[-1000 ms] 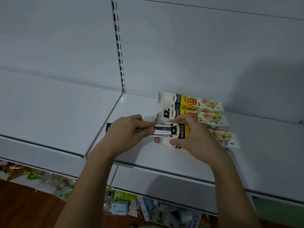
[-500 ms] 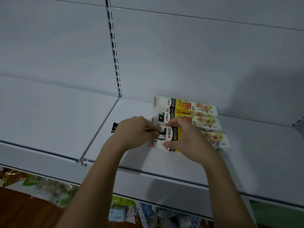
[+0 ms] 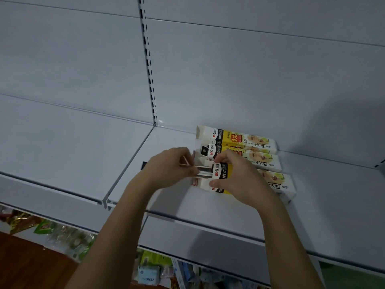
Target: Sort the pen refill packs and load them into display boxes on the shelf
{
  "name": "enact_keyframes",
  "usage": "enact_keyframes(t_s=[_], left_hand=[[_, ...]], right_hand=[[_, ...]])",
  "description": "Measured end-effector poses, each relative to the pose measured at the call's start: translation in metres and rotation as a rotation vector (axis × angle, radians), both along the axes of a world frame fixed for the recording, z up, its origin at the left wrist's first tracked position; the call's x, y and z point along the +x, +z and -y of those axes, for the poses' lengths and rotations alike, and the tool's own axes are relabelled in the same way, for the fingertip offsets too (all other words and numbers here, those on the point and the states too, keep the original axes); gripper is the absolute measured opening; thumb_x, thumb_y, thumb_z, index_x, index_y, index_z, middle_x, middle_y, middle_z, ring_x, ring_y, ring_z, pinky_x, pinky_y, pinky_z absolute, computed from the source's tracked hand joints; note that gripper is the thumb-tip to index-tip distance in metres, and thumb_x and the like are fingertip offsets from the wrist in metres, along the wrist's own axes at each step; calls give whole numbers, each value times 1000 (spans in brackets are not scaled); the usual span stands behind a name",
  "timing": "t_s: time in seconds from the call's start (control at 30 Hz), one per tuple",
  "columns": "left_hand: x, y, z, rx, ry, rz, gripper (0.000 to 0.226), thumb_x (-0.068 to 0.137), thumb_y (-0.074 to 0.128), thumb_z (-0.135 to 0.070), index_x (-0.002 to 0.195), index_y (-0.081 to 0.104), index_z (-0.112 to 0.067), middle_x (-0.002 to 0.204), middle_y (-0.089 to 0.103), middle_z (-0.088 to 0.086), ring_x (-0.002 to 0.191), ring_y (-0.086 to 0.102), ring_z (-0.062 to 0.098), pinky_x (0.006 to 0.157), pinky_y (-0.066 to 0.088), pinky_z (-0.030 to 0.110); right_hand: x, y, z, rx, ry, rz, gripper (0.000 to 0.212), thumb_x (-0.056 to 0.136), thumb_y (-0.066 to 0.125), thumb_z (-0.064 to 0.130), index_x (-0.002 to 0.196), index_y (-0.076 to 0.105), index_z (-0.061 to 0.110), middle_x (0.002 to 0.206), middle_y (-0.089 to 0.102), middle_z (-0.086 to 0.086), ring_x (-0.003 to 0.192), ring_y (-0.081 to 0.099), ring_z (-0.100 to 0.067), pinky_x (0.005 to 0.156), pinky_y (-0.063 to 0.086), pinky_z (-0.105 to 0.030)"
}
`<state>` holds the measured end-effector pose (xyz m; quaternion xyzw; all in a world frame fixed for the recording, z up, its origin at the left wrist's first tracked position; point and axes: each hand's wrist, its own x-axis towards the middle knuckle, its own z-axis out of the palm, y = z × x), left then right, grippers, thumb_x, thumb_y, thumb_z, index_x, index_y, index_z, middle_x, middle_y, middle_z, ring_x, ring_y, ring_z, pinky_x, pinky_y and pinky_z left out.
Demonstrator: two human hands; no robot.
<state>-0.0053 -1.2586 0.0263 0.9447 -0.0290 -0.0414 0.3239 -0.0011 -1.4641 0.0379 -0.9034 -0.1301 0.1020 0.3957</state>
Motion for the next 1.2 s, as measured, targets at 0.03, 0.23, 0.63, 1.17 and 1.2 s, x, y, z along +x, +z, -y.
enact_keyframes(t_s=[0.03, 0.23, 0.63, 1.17, 1.2], left_hand=[[-2, 2, -8, -32, 15, 4, 17, 83, 73, -42, 85, 60, -31, 86, 63, -15, 81, 59, 4, 70, 47, 28], [-3, 4, -22, -141, 37, 33, 16, 81, 76, -38, 81, 64, -27, 83, 67, -11, 76, 60, 3, 76, 53, 36], [7, 5, -16, -44, 17, 21, 19, 80, 77, -42, 80, 62, -30, 89, 66, -11, 84, 62, 9, 78, 54, 38], [14, 0, 5, -173, -70, -15, 19, 76, 77, -40, 76, 61, -30, 91, 70, -13, 86, 67, 10, 83, 56, 46], [15, -1, 13, -202, -97, -31, 17, 77, 77, -36, 78, 62, -29, 93, 72, -13, 87, 69, 10, 83, 56, 46]], right_hand=[[1, 0, 0, -6, 1, 1, 46, 76, 84, 20, 107, 53, 35, 115, 57, 14, 91, 60, -1, 67, 53, -18], [2, 0, 0, -22, 3, -10, 44, 76, 84, 20, 103, 54, 37, 112, 58, 14, 90, 60, -4, 73, 57, -26], [3, 1, 0, 0, 20, -14, 45, 75, 84, 18, 103, 53, 35, 110, 57, 18, 91, 60, -2, 71, 57, -24], [4, 0, 2, -11, 20, -20, 49, 73, 86, 20, 106, 52, 34, 113, 58, 16, 91, 60, 0, 65, 52, -17], [4, 1, 3, -11, 20, -20, 50, 73, 86, 21, 107, 52, 34, 113, 58, 17, 91, 60, 1, 66, 52, -17]])
